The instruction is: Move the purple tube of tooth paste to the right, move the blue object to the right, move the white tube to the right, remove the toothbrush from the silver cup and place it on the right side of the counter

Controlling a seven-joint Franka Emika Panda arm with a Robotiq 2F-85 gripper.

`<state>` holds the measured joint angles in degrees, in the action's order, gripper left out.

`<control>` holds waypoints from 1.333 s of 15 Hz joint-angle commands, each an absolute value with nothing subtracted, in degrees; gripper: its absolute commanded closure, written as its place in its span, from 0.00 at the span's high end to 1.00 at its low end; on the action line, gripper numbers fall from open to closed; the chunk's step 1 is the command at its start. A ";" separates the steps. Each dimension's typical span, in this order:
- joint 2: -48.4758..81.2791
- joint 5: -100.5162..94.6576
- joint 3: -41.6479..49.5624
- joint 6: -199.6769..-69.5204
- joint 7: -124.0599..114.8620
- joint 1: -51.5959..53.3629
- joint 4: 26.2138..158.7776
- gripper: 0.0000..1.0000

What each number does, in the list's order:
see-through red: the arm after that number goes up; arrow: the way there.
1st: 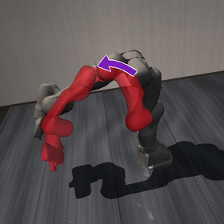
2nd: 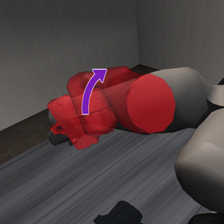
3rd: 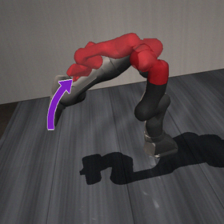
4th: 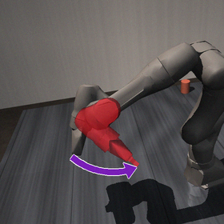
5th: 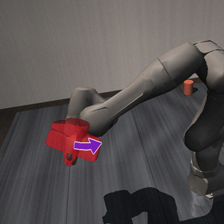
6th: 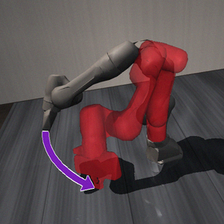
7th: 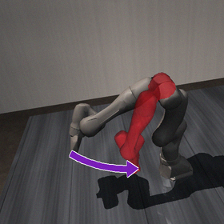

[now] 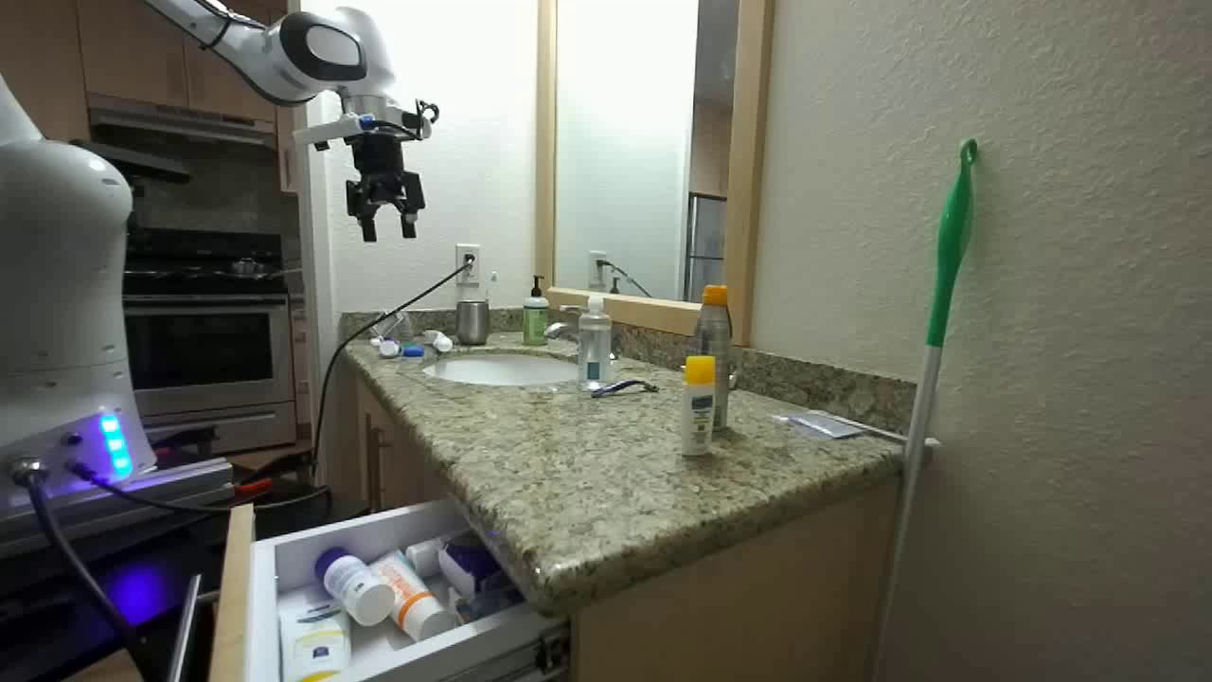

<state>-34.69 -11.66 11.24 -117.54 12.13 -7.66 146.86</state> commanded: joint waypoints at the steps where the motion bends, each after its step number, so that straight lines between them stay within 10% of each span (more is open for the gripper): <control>1: -34.65 -11.43 10.92 -117.43 12.29 -7.98 146.77 1.00; 20: -10.56 -21.23 -10.41 -142.17 -30.51 1.29 149.41 1.00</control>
<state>-10.49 -21.36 -10.40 -142.29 -30.68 1.34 149.44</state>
